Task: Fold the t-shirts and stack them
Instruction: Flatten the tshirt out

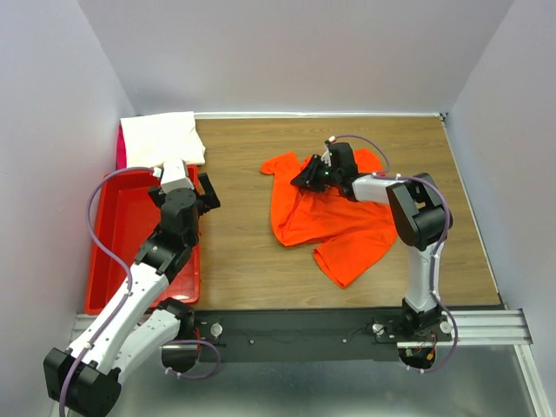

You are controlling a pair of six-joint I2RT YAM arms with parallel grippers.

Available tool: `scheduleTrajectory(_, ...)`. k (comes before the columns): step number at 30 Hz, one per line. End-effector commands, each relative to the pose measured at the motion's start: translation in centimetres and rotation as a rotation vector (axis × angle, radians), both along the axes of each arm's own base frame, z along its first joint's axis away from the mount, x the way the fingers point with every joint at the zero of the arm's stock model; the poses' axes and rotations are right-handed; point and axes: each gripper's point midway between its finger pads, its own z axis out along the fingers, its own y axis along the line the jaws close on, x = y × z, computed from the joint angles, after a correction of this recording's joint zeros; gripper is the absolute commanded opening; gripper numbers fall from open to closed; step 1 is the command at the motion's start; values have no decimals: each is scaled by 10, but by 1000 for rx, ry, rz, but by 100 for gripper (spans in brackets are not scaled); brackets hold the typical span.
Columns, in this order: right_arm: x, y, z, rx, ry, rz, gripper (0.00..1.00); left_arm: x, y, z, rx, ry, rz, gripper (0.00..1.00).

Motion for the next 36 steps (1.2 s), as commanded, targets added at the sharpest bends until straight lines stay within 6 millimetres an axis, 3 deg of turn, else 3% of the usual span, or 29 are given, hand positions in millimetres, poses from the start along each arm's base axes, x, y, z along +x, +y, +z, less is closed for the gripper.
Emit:
scheduleTrajectory(1,0,16,18,-32,-72,44,36,3,1,4,0,-16,2,98)
scheduleTrajectory(3,-2,21,29,-38,-100,57,31,3,0,3,0,-13,-4,98)
scheduleTrajectory(9,-18,48,38,-85,-140,131,14,3,0,4,-3,-15,-8,98)
scheduleTrajectory(12,-25,63,36,-113,-150,165,14,3,0,2,-2,-11,-7,98)
scheduleTrajectory(15,-32,74,32,-134,-151,187,20,3,0,4,-4,-15,-8,98)
scheduleTrajectory(16,-32,75,28,-138,-142,182,26,3,0,3,-5,-13,-9,98)
scheduleTrajectory(18,-32,76,24,-143,-137,182,29,3,0,4,-6,-15,-9,98)
scheduleTrajectory(36,-19,87,34,-151,-174,193,35,2,-1,3,-7,-11,-17,98)
